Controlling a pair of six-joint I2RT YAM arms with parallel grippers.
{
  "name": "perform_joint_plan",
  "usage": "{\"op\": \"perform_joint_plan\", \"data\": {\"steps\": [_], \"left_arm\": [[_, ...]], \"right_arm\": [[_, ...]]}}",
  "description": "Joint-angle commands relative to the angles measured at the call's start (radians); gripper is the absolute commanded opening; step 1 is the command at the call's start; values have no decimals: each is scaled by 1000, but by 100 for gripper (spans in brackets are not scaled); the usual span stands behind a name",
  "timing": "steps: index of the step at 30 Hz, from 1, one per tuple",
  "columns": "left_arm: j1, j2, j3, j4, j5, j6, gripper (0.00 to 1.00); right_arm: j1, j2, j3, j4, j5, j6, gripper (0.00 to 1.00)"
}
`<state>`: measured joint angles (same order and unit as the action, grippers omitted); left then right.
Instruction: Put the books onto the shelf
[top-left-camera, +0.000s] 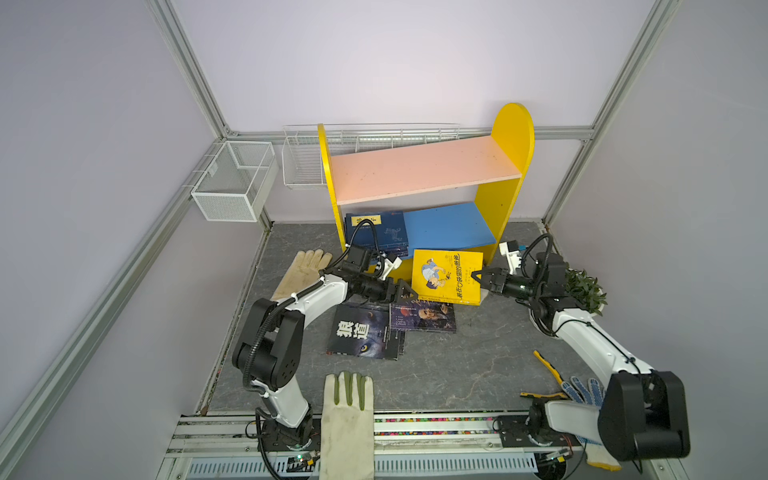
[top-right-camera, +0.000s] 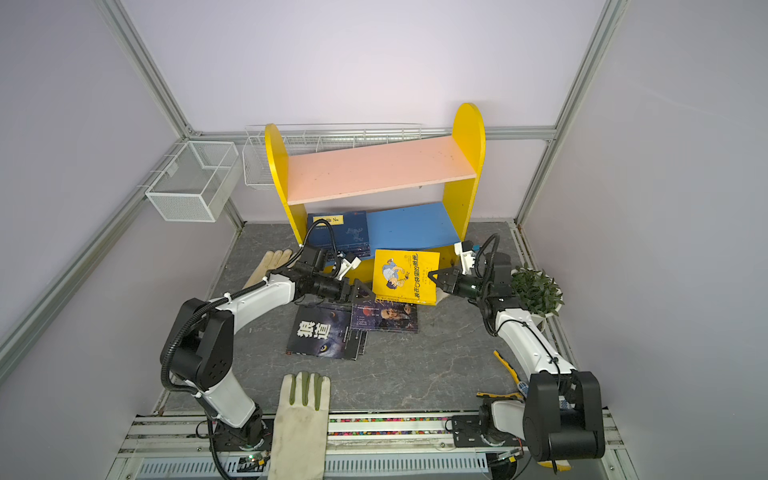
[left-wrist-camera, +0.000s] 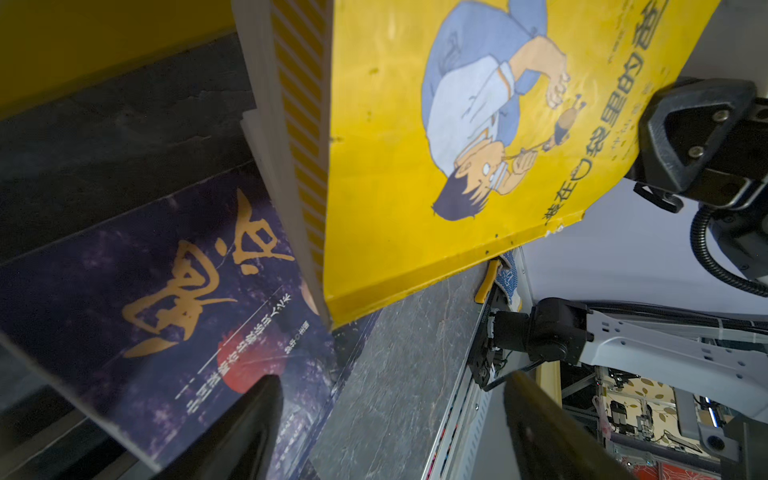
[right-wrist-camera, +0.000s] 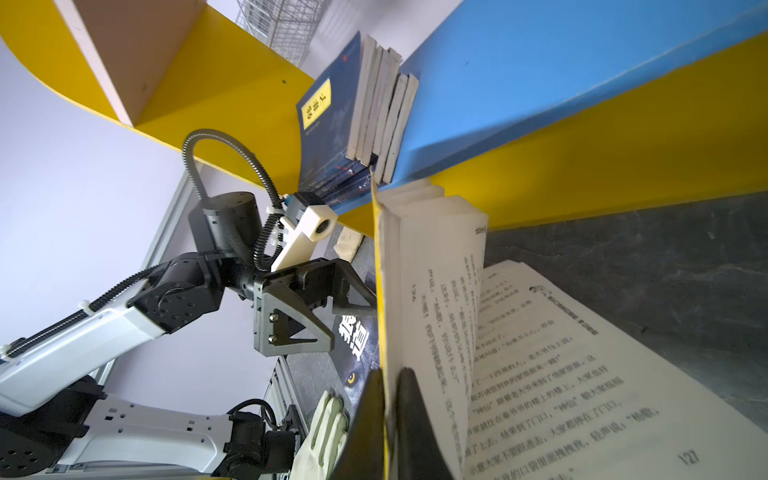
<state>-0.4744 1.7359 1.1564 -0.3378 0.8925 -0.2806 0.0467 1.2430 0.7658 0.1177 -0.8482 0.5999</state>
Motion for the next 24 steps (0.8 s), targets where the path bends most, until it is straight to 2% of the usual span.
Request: {"op": "perform_joint_plan", "data": {"steps": [1, 7, 18, 24], "left_arm": [[-16, 21, 68, 3, 33, 11, 84], [-47, 55, 125, -32, 54, 31, 86], [-73, 60, 130, 114, 162, -52, 83], [-76, 64, 126, 146, 132, -92, 85]], "right_arm": [[-12, -56, -6, 85, -65, 35, 7], [-31, -107, -3, 86, -77, 61, 7], [-72, -151, -1, 190, -51, 159, 7], [-77, -136, 43, 240, -35, 185, 7]]}}
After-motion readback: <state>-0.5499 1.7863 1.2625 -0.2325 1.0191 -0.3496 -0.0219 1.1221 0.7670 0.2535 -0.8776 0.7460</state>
